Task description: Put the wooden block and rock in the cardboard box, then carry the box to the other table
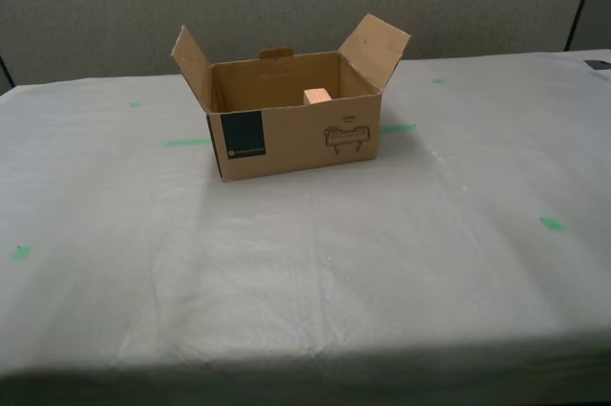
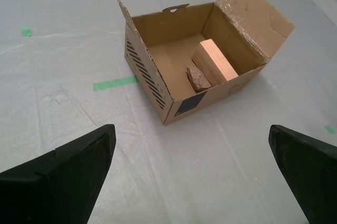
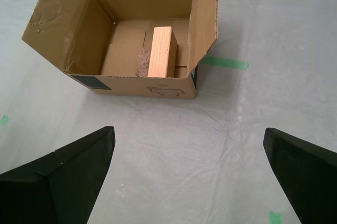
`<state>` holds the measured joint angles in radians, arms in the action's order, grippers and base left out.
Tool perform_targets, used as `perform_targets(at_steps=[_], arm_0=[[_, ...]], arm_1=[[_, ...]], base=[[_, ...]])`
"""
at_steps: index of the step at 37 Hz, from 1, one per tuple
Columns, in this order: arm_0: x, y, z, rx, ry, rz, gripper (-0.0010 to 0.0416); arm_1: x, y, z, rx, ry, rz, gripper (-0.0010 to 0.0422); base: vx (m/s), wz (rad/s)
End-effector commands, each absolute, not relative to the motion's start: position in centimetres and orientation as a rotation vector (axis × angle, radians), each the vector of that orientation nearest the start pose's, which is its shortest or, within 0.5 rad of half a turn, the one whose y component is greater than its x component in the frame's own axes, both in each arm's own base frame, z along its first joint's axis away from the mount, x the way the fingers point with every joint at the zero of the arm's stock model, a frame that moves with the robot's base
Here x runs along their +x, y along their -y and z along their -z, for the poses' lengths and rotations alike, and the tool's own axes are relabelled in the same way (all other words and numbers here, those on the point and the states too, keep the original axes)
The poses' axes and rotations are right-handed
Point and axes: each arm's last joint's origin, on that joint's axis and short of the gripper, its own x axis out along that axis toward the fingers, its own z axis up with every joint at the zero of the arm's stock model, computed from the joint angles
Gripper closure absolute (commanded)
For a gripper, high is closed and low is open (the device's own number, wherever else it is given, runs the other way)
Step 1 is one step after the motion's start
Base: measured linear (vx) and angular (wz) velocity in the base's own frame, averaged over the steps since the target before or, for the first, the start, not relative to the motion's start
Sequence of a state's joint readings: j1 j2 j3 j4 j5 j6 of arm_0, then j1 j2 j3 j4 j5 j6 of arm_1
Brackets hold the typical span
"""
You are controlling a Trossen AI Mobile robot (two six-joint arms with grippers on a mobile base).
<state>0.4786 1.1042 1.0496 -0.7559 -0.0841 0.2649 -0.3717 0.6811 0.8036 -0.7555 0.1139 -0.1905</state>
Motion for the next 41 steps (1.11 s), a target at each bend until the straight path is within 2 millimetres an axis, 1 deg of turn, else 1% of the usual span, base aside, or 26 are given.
perform_targets(at_steps=[1, 41], arm_0=[[19.04, -10.14, -31.59, 0.082, -0.866, -0.416, 0.0012], [19.04, -10.14, -31.59, 0.082, -0.866, -0.416, 0.0012]], arm_1=[[11.87, 4.98, -30.22, -0.098, -0.675, 0.406, 0.0014], [11.85, 4.98, -30.23, -0.098, -0.673, 0.407, 0.0014]], base=[[0.0, 0.0], [0.0, 0.0]])
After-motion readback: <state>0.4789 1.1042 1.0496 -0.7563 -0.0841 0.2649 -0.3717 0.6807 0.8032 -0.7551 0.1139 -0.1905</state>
